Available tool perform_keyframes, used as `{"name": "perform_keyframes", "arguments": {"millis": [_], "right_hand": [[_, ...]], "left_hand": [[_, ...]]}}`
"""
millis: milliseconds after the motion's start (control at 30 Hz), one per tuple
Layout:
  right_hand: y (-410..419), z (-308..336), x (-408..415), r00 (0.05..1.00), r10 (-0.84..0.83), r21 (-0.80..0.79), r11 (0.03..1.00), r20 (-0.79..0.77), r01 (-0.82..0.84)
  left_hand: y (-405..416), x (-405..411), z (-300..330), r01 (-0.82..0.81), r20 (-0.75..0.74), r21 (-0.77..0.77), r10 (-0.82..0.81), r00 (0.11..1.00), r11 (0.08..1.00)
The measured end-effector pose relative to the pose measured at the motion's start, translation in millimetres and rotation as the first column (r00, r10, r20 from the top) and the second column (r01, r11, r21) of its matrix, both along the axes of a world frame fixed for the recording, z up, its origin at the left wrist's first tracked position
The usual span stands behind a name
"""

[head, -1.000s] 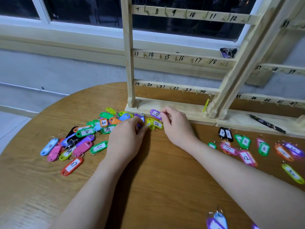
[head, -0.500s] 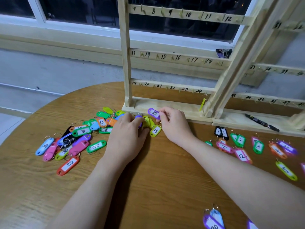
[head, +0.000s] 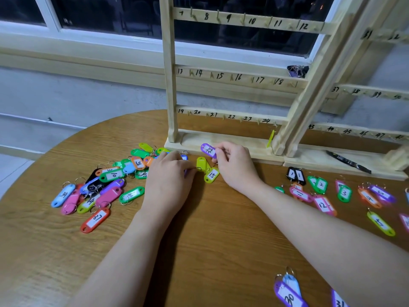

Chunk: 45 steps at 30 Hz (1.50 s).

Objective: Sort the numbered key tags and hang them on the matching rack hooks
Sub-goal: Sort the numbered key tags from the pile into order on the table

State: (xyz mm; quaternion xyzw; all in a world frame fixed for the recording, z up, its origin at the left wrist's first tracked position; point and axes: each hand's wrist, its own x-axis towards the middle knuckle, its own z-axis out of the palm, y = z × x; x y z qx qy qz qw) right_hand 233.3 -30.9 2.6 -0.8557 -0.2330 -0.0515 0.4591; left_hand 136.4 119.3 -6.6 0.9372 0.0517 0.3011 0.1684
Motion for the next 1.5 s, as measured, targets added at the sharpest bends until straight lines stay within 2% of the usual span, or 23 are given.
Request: {"name": "perform_keyframes", "arguments": {"millis": [100, 167, 267, 367, 433, 833, 1000, 1200, 1500], "right_hand": [[1, 0, 1, 1.0, -0.01, 0.003, 1.0, 0.011, 0.01], [1, 0, 1, 1.0, -0.014, 0.001, 1.0, 0.018, 0.014], [1, 0, 1, 1.0, -0.011, -0.004, 1.0, 0.017, 0.012], [0, 0, 1, 1.0, -0.006, 0.002, 1.0, 0.026, 0.006], [-1, 0, 1, 1.0, -0.001, 0.008, 1.0, 0.02, 0.0], [-3, 5, -6, 0.994, 0.047, 0.046, 0.998, -0.096, -0.043], [-15, 14, -14, 0.983, 0.051, 0.087, 0.996, -0.175, -0.037], [-58, 40, -39, 0.986, 0.064, 0.072, 0.996, -0.155, -0.053], [-140, 62, -94, 0.97, 0.045, 0.128, 0.992, -0.24, -0.014]], "left_hand": [[-2, -2, 4, -0.003, 0.049, -0.125, 0.009, 0.999, 0.992], [-3, -3, 10, 0.039, 0.1, -0.347, -0.004, 0.995, 0.937], [-2, -6, 20, 0.109, 0.112, -0.712, -0.04, 0.993, 0.694], [2, -6, 20, 0.149, 0.124, -0.86, -0.085, 0.989, 0.488], [3, -6, 20, 0.148, 0.126, -0.892, -0.08, 0.989, 0.427], [1, -7, 21, 0.111, 0.086, -0.887, -0.076, 0.993, 0.447], [0, -10, 19, 0.102, 0.071, -0.845, -0.08, 0.994, 0.525], [-8, -15, 24, 0.116, 0.048, -0.807, -0.132, 0.99, 0.579], [-65, -49, 58, 0.171, 0.13, -0.854, -0.117, 0.985, 0.491]]}}
